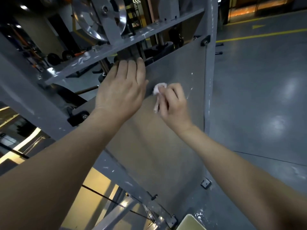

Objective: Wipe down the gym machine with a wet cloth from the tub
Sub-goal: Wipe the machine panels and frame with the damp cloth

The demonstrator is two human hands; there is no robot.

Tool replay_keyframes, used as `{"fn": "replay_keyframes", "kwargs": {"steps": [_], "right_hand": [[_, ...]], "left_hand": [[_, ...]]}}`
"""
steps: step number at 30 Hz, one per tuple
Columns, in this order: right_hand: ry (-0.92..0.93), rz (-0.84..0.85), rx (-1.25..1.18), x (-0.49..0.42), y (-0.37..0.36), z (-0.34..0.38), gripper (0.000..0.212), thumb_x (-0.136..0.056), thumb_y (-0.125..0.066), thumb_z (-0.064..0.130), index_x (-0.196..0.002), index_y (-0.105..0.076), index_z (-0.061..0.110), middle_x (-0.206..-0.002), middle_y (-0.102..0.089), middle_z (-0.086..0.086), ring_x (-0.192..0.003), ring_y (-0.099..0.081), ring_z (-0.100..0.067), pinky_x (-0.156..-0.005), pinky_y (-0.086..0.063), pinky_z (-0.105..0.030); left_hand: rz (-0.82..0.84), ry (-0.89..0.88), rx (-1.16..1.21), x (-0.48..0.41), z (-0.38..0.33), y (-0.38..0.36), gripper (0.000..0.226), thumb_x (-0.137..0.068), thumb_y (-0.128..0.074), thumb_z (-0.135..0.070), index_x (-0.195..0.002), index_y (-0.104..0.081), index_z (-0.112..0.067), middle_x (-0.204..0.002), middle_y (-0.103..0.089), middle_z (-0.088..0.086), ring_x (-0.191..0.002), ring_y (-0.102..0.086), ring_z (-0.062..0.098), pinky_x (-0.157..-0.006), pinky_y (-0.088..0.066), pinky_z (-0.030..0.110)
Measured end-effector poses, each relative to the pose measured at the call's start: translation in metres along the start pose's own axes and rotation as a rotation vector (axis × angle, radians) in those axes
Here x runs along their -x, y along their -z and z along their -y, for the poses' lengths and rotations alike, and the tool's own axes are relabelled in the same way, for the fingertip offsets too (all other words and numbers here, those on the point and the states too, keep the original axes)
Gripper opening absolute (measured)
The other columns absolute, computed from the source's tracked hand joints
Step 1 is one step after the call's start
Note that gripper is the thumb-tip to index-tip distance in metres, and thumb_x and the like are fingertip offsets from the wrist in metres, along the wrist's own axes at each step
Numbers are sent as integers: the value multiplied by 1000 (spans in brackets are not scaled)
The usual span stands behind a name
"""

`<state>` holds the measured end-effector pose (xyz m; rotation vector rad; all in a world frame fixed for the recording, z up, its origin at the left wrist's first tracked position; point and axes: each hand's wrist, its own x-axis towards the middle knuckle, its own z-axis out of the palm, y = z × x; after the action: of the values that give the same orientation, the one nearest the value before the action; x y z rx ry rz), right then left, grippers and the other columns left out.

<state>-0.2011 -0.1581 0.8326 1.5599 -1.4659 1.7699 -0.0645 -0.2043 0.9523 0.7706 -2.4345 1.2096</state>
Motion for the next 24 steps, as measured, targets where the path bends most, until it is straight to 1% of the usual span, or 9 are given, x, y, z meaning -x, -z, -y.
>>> {"fn": "replay_keyframes", "kwargs": {"steps": [2, 6, 10, 12, 15, 17, 21, 22, 24], "right_hand": [[-99, -78, -7, 16, -16, 11, 23, -105, -45, 4, -108, -66, -4, -100, -50, -12, -60, -56, -3, -62, -55, -29], [110, 165, 15, 31, -15, 9, 21, -102, -51, -2, -83, -60, 0, -88, -54, -13, -57, -59, -21, -57, -52, -43], [-24, -93, 24, -11, 2, 0, 23, -105, -47, 2, -100, -68, -6, -90, -56, -13, -70, -52, 5, -72, -48, -16], [-154, -169, 36, -3, -9, 5, 20, -102, -49, -1, -107, -69, -4, -94, -56, -15, -76, -51, 4, -74, -46, -14], [-19, 42, 11, 21, -14, 10, 14, -102, -50, 1, -106, -62, 2, -97, -51, -18, -61, -63, -16, -60, -47, -20], [86, 136, 22, 12, -3, 5, 12, -102, -49, 1, -101, -61, 0, -93, -52, -15, -54, -61, -9, -56, -45, -19], [-147, -147, 48, -25, 5, 8, 14, -99, -52, 2, -103, -65, 7, -94, -49, 0, -71, -49, 9, -69, -39, -7], [-202, -182, 51, -21, -1, 13, 14, -99, -53, 4, -105, -63, 12, -95, -48, 1, -72, -48, 5, -68, -37, -9], [-119, -111, 91, 5, -12, 19, 15, -97, -51, 7, -107, -62, 13, -94, -48, -2, -71, -53, -13, -60, -43, -26]], "left_hand": [[2, 8, 12, 0, 0, -1, 55, -112, -14, -32, -148, -30, 6, -126, -53, 29, -111, -52, 44, -100, -43, 50], [20, 28, 51, 0, -1, 0, 55, -112, -14, -32, -149, -28, 6, -128, -52, 30, -110, -53, 45, -97, -46, 51], [14, 27, 77, 1, 0, -1, 56, -112, -15, -32, -149, -29, 6, -130, -53, 30, -112, -55, 45, -98, -46, 51], [9, 19, 78, 1, 0, -1, 56, -112, -15, -32, -149, -29, 7, -130, -54, 29, -113, -55, 44, -100, -46, 51], [18, 13, 77, 0, 0, 0, 55, -112, -16, -31, -149, -29, 7, -129, -54, 29, -114, -55, 43, -100, -46, 50], [15, 13, 72, 0, 0, 0, 55, -112, -17, -31, -149, -31, 8, -129, -55, 29, -115, -55, 43, -101, -46, 50], [11, 9, 87, 0, 0, 0, 55, -112, -17, -31, -148, -31, 8, -128, -55, 30, -115, -55, 44, -102, -46, 50], [11, 10, 90, 0, 0, 1, 55, -112, -17, -31, -148, -31, 8, -129, -55, 30, -116, -55, 44, -102, -45, 50], [16, 14, 86, 0, 0, 1, 55, -112, -17, -30, -149, -30, 8, -129, -54, 30, -116, -54, 44, -102, -45, 50]]}}
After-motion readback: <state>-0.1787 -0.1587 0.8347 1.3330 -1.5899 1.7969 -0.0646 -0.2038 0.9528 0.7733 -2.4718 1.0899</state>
